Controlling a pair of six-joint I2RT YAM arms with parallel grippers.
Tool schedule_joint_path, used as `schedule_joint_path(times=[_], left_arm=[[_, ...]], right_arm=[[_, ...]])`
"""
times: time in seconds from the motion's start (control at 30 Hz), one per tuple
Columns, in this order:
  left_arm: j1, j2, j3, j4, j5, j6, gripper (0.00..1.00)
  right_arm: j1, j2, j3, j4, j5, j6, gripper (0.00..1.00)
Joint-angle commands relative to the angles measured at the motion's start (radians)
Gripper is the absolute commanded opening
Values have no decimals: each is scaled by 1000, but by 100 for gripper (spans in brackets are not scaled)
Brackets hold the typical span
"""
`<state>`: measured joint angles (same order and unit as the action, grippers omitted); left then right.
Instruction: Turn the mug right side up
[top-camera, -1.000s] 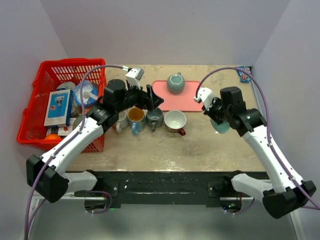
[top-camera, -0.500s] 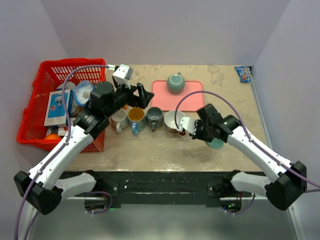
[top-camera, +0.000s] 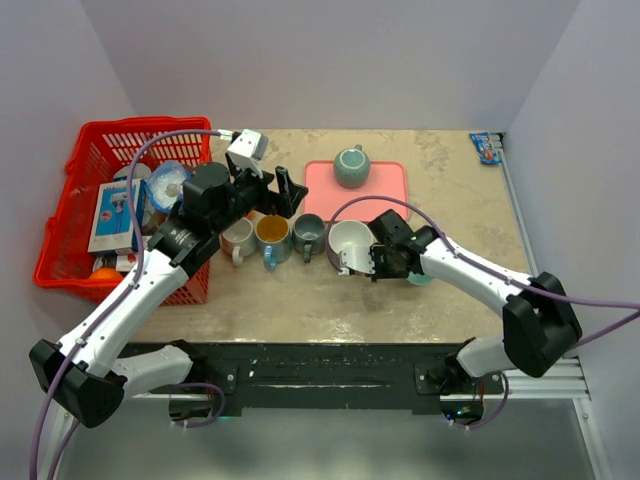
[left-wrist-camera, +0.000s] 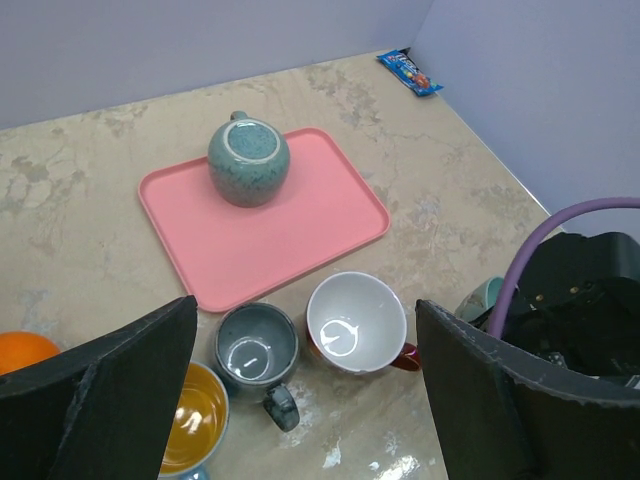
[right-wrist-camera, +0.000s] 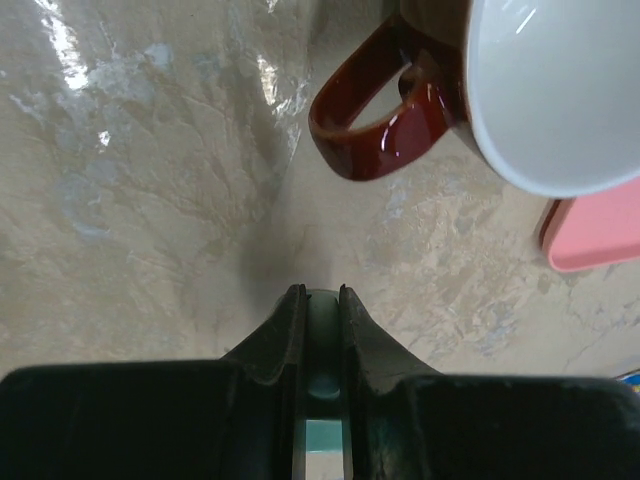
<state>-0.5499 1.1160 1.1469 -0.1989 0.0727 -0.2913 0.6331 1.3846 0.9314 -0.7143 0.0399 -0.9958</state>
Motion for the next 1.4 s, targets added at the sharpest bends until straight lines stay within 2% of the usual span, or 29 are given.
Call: schedule_joint_path(times=[0.0, 0.1, 0.3, 0.43, 0.5, 0.67, 0.7, 0.83, 0.93, 0.97, 1.0, 1.07, 1.13, 1.2, 1.3, 1.37], left_arm=[[5, 7, -6, 46, 2, 18, 94], [5, 5, -12, 56, 1, 17, 94], [5, -7, -35, 81, 4, 9, 94], [5, -10, -41, 82, 7, 7, 94], [5, -12, -42, 81, 9, 9, 94], [5, -13, -49, 85, 13, 6, 94], [5, -13, -50, 85, 15, 6, 94], [7, -8, -50, 82, 16, 7, 94], [5, -7, -47, 82, 18, 11, 94], [5, -5, -46, 81, 21, 18, 94], [7, -5, -44, 82, 27, 21, 95], [5, 1, -42, 82, 30, 27, 96], [7, 7, -39, 81, 15, 29, 99], [5, 16, -32, 75, 1, 29, 99], [7, 33, -16, 61, -22, 26, 99], [5, 42, -10, 53, -25, 21, 99]], right_arm=[[2, 68, 15, 105, 22, -92, 0], [4, 117, 43, 107, 20, -96, 0], [2, 194, 116, 82, -21, -76, 21], [2, 209, 144, 70, -31, -53, 29], [0, 206, 147, 82, -11, -14, 38], [-4, 136, 135, 111, -38, 94, 51], [-3, 125, 133, 113, -61, 108, 59], [-4, 56, 129, 105, -104, 192, 65], [-18, -63, 112, 217, -120, 366, 68], [-48, -90, 107, 252, -111, 505, 71], [-65, -134, 103, 288, -86, 585, 78], [-116, -147, 119, 322, -5, 795, 82], [-147, -115, 185, 255, 46, 916, 91], [-171, -70, 246, 164, 182, 1083, 99], [-211, 16, 303, -8, 372, 1363, 99], [-239, -4, 262, -50, 396, 1581, 99]])
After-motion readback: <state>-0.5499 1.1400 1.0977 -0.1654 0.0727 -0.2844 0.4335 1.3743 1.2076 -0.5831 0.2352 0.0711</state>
